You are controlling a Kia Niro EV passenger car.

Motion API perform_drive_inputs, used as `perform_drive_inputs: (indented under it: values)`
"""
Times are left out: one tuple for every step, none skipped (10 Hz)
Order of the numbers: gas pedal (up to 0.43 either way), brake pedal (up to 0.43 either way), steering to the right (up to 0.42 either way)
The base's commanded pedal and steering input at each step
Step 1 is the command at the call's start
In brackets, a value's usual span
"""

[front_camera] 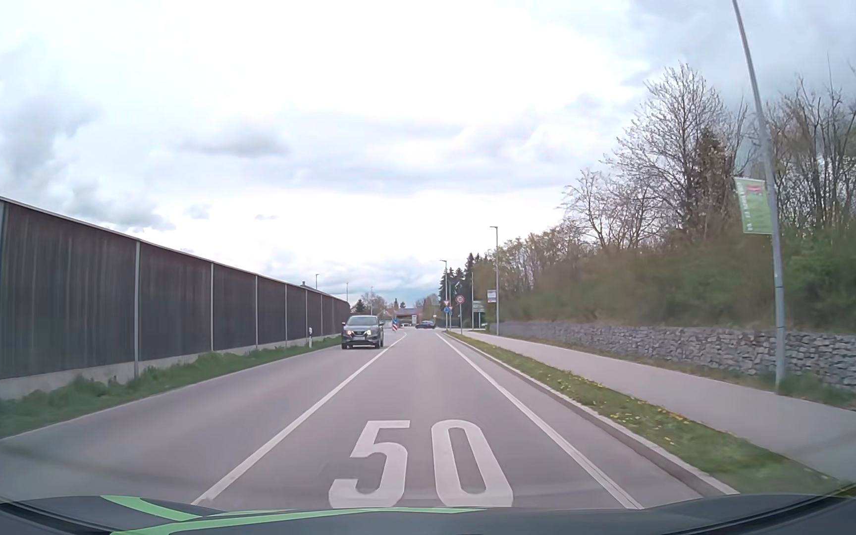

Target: Follow the waypoints while adhering to traffic rules and regulations

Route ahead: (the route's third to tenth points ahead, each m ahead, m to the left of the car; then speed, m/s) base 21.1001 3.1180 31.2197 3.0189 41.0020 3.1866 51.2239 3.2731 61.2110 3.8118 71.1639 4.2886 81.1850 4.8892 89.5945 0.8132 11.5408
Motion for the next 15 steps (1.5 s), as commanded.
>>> perform_drive_inputs:
  values:
    - [0.059,0.0,0.0]
    - [0.059,0.0,0.0]
    - [0.028,0.0,0.0]
    - [0.0,0.0,0.0]
    - [0.0,0.0,0.0]
    - [0.0,0.0,0.0]
    - [0.0,0.0,0.0]
    - [0.0,0.0,0.0]
    - [0.0,0.0,0.0]
    - [0.0,0.0,0.0]
    - [0.0,0.0,0.0]
    - [0.0,0.0,0.0]
    - [0.0,0.0,0.0]
    - [0.0,0.0,0.0]
    - [0.0,0.0,0.0]
